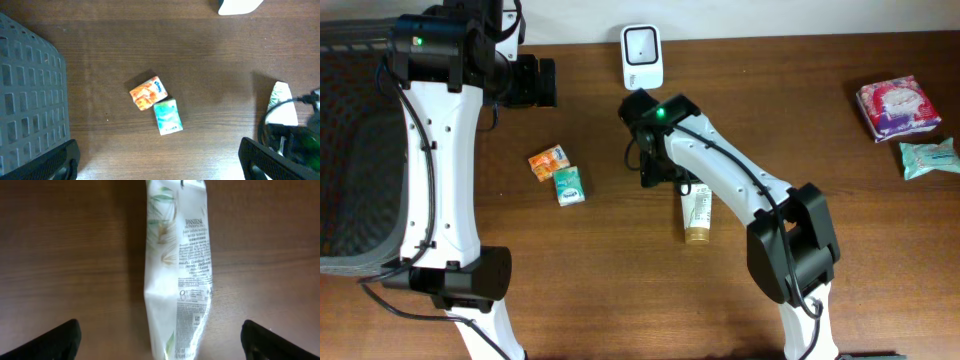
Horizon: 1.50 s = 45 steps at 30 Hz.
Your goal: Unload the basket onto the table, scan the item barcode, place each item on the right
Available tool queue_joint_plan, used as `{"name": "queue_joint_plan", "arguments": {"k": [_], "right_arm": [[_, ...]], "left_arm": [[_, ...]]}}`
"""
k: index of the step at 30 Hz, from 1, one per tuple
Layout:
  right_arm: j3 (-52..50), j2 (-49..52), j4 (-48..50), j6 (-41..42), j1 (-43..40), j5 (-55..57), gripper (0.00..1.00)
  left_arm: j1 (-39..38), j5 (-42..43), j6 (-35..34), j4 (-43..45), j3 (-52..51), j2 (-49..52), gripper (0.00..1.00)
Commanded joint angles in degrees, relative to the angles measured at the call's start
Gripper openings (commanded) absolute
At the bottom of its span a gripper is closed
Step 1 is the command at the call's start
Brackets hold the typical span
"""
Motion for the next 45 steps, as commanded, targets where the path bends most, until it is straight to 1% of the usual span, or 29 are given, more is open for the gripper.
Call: {"name": "queue_joint_plan", "arguments": {"k": [1,5,8,9,11,13,15,16,17,18,19,20,21,22,23,26,28,30,31,32,34,35,38,40,42,43,44,45], "right_arm": [[-6.36,0.13,5.62,2.21,-0.5,3.13,0.98],[-10.62,0.13,11.13,2.27,-0.5,6.14,0.99],[-14.01,0.13,14.71,2.27,-0.5,6.78,0.81],[-15.52,0.13,16.04,2.27,-0.5,6.82,0.72],[-17.9,0.13,17.27,2.27,-0.61,7.96,0.61],[-18.18,0.13,17.25,2.23,-0.72,8.02,0.59],[-18.16,0.13,17.22,2.21,-0.7,7.91,0.35],[-18.16,0.11,17.18,2.21,-0.7,7.52,0.32],[-17.9,0.09,16.9,2.21,-0.79,7.04,0.27],[-16.59,0.04,15.41,2.19,-1.11,5.84,0.14],[-15.26,0.04,14.01,2.16,-1.38,4.83,0.07],[-12.57,0.02,11.63,2.1,-1.95,3.06,0.04],[-10.34,0.0,10.1,1.68,-2.47,1.05,0.04],[-7.5,0.0,9.03,-1.55,-3.17,-3.37,0.04],[-5.16,-0.11,8.92,-5.88,-4.04,-9.42,0.04],[-0.7,-0.17,8.63,-13.62,-6.88,-25.22,0.04],[0.2,-0.17,8.76,-18.95,-10.4,-40.83,0.04],[0.17,-0.15,8.59,-23.93,-12.46,-51.8,0.04],[0.17,-0.15,8.57,-29.27,-14.34,-63.47,0.04],[0.17,-0.15,8.59,-30.86,-15.02,-66.55,0.04],[0.13,-0.15,8.59,-31.71,-15.85,-67.3,0.04],[-0.24,-0.04,8.59,-33.68,-15.98,-67.25,0.04],[-6.19,0.35,12.02,-33.81,-15.98,-67.52,0.04],[-12.37,0.35,17.62,-30.21,-16.55,-67.49,0.04],[-20.06,0.35,26.01,-25.0,-18.95,-67.45,0.05],[-22.97,0.35,29.14,-23.28,-20.48,-67.36,0.09],[-25.35,0.35,30.91,-23.21,-22.69,-65.83,0.14],[-25.55,0.35,30.6,-23.28,-23.47,-64.92,0.2]], "left_arm": [[0.2,-0.37,-0.28,-0.04,0.04,-0.02,0.99],[0.2,-0.37,-0.28,-0.04,0.04,-0.02,0.99],[0.2,-0.37,-0.28,-0.04,0.04,-0.02,0.99],[0.2,-0.37,-0.28,-0.04,0.04,-0.02,0.99],[0.2,-0.37,-0.28,-0.04,0.04,-0.02,0.99],[0.2,-0.37,-0.28,-0.04,0.04,-0.02,0.99],[0.2,-0.37,-0.28,-0.04,0.04,-0.02,0.99],[0.2,-0.37,-0.28,-0.04,0.04,-0.02,0.99],[0.2,-0.37,-0.28,-0.04,0.04,-0.02,0.99],[0.2,-0.37,-0.28,-0.04,0.04,-0.02,0.99],[0.2,-0.37,-0.28,-0.04,0.04,-0.02,0.99],[0.2,-0.37,-0.28,-0.04,0.04,-0.02,0.99],[0.2,-0.37,-0.28,-0.04,0.04,-0.02,0.99],[0.2,-0.37,-0.28,-0.04,0.04,-0.02,0.99],[0.2,-0.37,-0.28,-0.04,0.04,-0.02,0.99],[0.2,-0.37,-0.28,-0.04,0.04,-0.02,0.99],[0.2,-0.37,-0.28,-0.04,0.04,-0.02,0.99],[0.2,-0.37,-0.28,-0.04,0.04,-0.02,0.99],[0.2,-0.37,-0.28,-0.04,0.04,-0.02,0.99],[0.2,-0.37,-0.28,-0.04,0.04,-0.02,0.99],[0.2,-0.37,-0.28,-0.04,0.04,-0.02,0.99],[0.2,-0.37,-0.28,-0.04,0.04,-0.02,0.99],[0.2,-0.37,-0.28,-0.04,0.04,-0.02,0.99],[0.2,-0.37,-0.28,-0.04,0.04,-0.02,0.99],[0.2,-0.37,-0.28,-0.04,0.04,-0.02,0.99],[0.2,-0.37,-0.28,-0.04,0.04,-0.02,0.99],[0.2,-0.37,-0.28,-0.04,0.04,-0.02,0.99],[0.2,-0.37,-0.28,-0.04,0.04,-0.02,0.99]]}}
